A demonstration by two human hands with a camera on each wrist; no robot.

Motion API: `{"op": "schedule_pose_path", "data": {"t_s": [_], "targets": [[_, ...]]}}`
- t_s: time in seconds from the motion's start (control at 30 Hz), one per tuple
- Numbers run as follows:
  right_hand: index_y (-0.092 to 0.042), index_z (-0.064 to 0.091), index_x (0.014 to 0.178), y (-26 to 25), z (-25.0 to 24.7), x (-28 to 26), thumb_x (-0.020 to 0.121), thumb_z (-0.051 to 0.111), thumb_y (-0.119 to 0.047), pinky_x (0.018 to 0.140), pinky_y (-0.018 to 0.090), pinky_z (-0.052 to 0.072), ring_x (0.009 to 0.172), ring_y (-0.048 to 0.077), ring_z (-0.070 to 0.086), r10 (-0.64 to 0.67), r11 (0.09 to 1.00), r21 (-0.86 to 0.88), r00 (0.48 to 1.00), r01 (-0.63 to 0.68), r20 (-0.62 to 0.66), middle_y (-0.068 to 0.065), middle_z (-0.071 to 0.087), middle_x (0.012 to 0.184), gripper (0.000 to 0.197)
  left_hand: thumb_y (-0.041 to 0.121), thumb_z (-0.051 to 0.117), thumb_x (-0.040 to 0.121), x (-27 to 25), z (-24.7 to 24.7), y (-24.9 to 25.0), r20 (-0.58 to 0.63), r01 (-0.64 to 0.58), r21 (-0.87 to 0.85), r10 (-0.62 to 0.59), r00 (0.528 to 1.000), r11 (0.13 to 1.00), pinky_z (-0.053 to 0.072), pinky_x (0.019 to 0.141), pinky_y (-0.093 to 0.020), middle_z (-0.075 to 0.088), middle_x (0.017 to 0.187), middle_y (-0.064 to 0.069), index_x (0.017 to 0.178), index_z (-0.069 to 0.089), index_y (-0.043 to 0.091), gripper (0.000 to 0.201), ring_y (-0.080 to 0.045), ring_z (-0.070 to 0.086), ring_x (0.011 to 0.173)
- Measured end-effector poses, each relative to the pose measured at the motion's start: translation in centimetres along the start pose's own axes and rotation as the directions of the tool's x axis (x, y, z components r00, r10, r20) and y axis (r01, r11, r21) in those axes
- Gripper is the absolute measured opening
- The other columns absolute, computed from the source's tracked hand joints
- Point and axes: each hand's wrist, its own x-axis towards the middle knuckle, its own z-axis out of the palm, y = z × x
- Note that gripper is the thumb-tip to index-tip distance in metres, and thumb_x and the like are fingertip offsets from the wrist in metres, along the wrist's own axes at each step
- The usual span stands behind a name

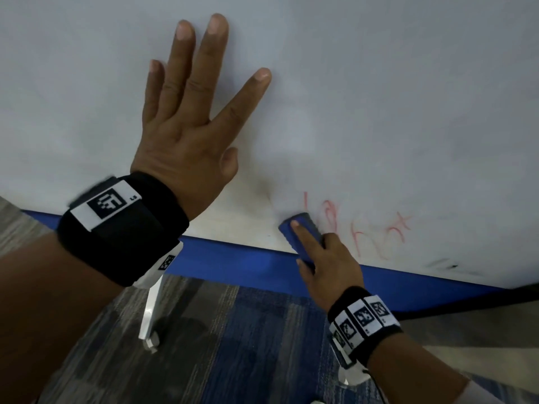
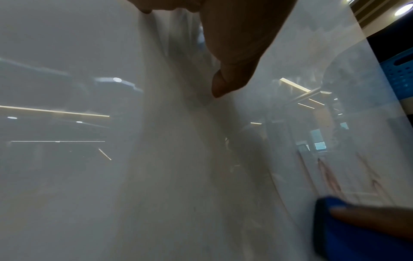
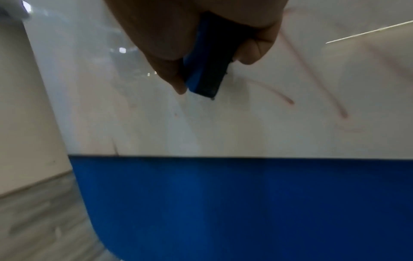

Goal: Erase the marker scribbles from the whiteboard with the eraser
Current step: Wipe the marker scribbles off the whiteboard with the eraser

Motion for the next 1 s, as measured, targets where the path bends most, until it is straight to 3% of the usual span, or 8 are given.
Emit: {"op": "schedule_pose_path", "data": {"t_s": [0.17,0.23,0.4,0.6,0.67,0.83,0.9,1.0], "targets": [[-0.051,0.014,0.146,-2.1,-3.3,2.1,0.081,0.076,-0.028,0.056,0.024,0.037,0.066,0.016,0.044,0.121,0.965,0.261,0.877,0.005,-0.465,-0.003,0.040,0.096,0.093,0.008,0.070,0.077,-0.3,0.1,-0.6,0.017,-0.007,-0.003,0.007,1.000,1.000,0.014,0.119,-0.065,0.019,0.159,-0.035,0.157,0.032,0.023,0.089,-0.056,0.014,0.146],[-0.051,0.008,0.148,-2.2,-2.3,2.4,0.083,0.075,-0.029,0.055,0.025,0.041,0.065,0.017,0.045,0.097,0.969,0.247,0.899,0.013,-0.427,-0.001,0.041,0.096,0.096,0.007,0.070,0.077,-0.3,0.2,-0.5,0.013,-0.001,-0.011,0.001,1.000,1.000,0.014,0.119,-0.065,0.019,0.159,-0.034,0.157,0.033,0.024,0.090,-0.056,0.014,0.146],[-0.058,-0.004,0.147,0.0,1.8,-0.4,0.084,0.073,-0.027,0.049,0.030,0.046,0.066,0.014,0.037,0.012,0.998,0.062,0.999,-0.010,-0.035,-0.004,0.034,0.087,0.104,0.008,0.070,0.075,-0.5,0.0,-0.3,0.028,0.007,-0.029,-0.006,1.000,1.000,0.012,0.120,-0.063,0.017,0.161,-0.031,0.157,0.032,0.026,0.092,-0.053,0.011,0.148],[-0.046,0.019,0.148,-3.3,-1.2,2.9,0.080,0.076,-0.029,0.056,0.024,0.036,0.065,0.013,0.039,0.034,0.984,0.174,0.907,0.044,-0.420,-0.003,0.037,0.094,0.090,0.007,0.067,0.079,-0.5,0.1,-0.5,0.032,0.006,-0.025,-0.005,0.999,1.000,0.011,0.121,-0.062,0.017,0.162,-0.030,0.158,0.031,0.027,0.089,-0.054,0.012,0.148],[-0.042,0.021,0.149,-4.0,-0.5,3.6,0.081,0.075,-0.029,0.051,0.024,0.036,0.064,0.014,0.037,-0.012,0.990,0.128,0.920,0.067,-0.392,-0.001,0.037,0.091,0.088,0.006,0.068,0.078,-0.6,0.2,-0.5,0.026,0.007,-0.021,-0.006,1.000,1.000,0.011,0.121,-0.062,0.018,0.161,-0.030,0.157,0.031,0.027,0.090,-0.054,0.013,0.147],[-0.053,0.005,0.149,-1.9,3.0,1.3,0.085,0.068,-0.026,0.053,0.038,0.053,0.070,0.020,0.044,-0.066,0.996,-0.052,0.997,0.067,0.026,0.000,0.039,0.088,0.094,0.005,0.067,0.078,-0.6,0.2,-0.8,0.031,-0.007,-0.019,0.008,0.999,1.000,0.011,0.121,-0.061,0.017,0.162,-0.029,0.158,0.031,0.027,0.091,-0.053,0.012,0.148],[-0.054,0.003,0.148,-2.6,2.1,1.3,0.086,0.066,-0.028,0.054,0.035,0.051,0.070,0.019,0.045,-0.064,0.997,-0.038,0.998,0.064,-0.017,-0.002,0.039,0.090,0.092,0.004,0.067,0.078,-0.8,0.3,-1.0,0.041,-0.008,-0.026,0.009,0.999,1.000,0.011,0.121,-0.061,0.016,0.162,-0.029,0.158,0.030,0.027,0.092,-0.053,0.011,0.148],[-0.045,0.017,0.150,-4.4,-1.0,2.7,0.084,0.071,-0.030,0.050,0.026,0.038,0.066,0.016,0.041,-0.061,0.994,0.064,0.947,0.086,-0.315,-0.001,0.039,0.091,0.087,0.003,0.070,0.076,-1.8,0.7,-1.2,0.051,-0.020,-0.031,0.021,0.998,0.999,0.013,0.120,-0.064,0.016,0.161,-0.033,0.158,0.030,0.023,0.094,-0.055,0.011,0.147]]}}
